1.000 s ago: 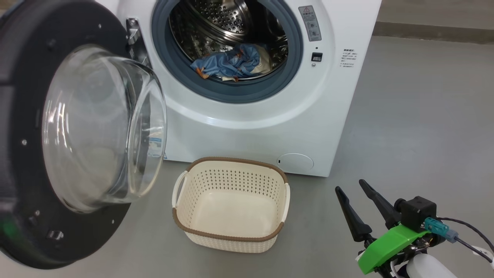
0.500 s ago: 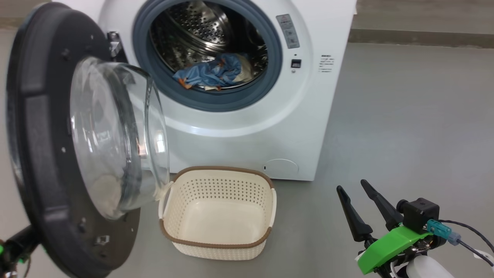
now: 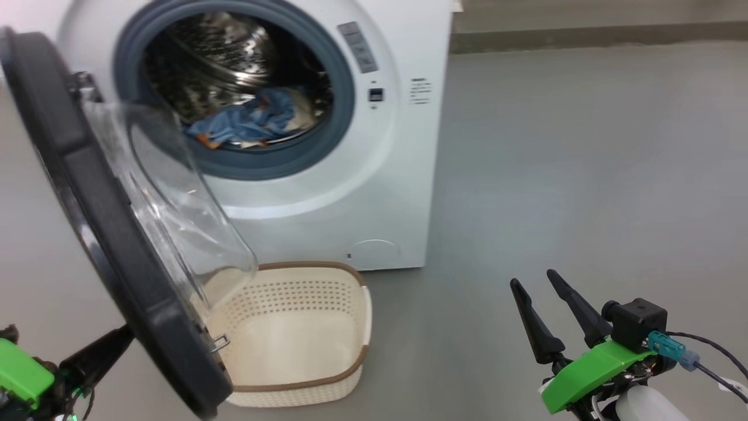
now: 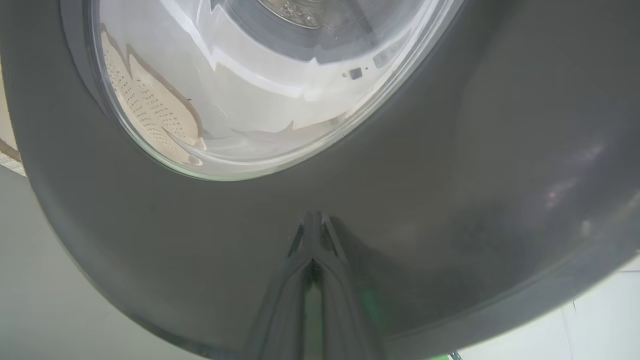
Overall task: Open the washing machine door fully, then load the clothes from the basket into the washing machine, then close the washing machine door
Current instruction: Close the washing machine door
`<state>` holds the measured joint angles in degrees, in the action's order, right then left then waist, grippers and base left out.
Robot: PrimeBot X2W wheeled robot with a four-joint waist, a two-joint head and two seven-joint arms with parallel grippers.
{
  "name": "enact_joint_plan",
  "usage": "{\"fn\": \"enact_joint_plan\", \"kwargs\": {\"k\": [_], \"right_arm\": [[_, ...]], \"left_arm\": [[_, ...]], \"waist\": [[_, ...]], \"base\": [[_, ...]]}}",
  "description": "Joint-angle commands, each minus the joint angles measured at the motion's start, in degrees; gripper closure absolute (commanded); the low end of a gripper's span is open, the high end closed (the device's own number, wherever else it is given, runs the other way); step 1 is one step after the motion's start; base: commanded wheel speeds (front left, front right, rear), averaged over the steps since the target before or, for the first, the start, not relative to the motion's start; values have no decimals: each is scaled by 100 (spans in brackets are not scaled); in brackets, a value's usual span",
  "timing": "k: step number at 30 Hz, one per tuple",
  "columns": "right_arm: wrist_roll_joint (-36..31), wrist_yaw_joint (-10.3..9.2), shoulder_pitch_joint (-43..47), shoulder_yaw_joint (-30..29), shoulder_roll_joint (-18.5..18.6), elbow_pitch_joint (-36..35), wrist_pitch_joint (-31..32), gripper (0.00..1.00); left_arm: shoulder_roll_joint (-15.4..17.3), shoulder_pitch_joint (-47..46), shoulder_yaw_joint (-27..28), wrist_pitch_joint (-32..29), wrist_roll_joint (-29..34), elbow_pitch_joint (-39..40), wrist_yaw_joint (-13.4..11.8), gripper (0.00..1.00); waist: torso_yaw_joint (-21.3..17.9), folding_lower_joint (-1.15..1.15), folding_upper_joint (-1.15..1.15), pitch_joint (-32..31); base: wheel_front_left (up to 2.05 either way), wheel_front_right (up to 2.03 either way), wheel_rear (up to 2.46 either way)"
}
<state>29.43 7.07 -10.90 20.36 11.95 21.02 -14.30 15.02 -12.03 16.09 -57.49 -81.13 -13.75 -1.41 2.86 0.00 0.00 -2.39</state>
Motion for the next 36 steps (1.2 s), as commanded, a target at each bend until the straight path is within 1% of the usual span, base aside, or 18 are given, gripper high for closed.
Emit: {"fn": "enact_joint_plan", "kwargs": {"k": [1,7,10,12,17,24,35,36], "right_arm": [[-7,42,-17,77,47,-151,-70,0],[-6,42,-37,81,67,-156,-70,0],[4,42,-73,114,73,-154,-70,0],[6,42,-80,124,77,-149,-70,0],[19,42,-101,147,93,-146,-70,0],[3,42,-95,85,104,-178,-70,0],[-23,42,-83,21,49,-134,-70,0],[-23,42,-82,12,49,-134,-70,0]], "left_arm": [[63,-143,122,-9,-110,261,0,100],[-103,-178,120,318,45,338,-39,100],[-129,-243,176,460,74,293,-7,100],[-157,-299,187,556,105,245,29,100],[-204,-414,172,723,186,119,111,100],[-281,-621,196,951,229,-67,229,100],[-287,-672,232,1186,363,-65,264,100],[-286,-677,238,1210,377,-47,266,85]], "waist": [[-466,0,0,63],[-1022,0,0,90],[-1261,0,0,110],[-1380,0,0,120],[-1521,0,0,147],[-1513,0,0,205],[-1112,0,0,192],[-1069,0,0,185]], "base": [[0,0,0],[0,0,0],[0,0,0],[0,0,0],[0,0,0],[0,0,0],[0,0,0],[0,0,0]]}}
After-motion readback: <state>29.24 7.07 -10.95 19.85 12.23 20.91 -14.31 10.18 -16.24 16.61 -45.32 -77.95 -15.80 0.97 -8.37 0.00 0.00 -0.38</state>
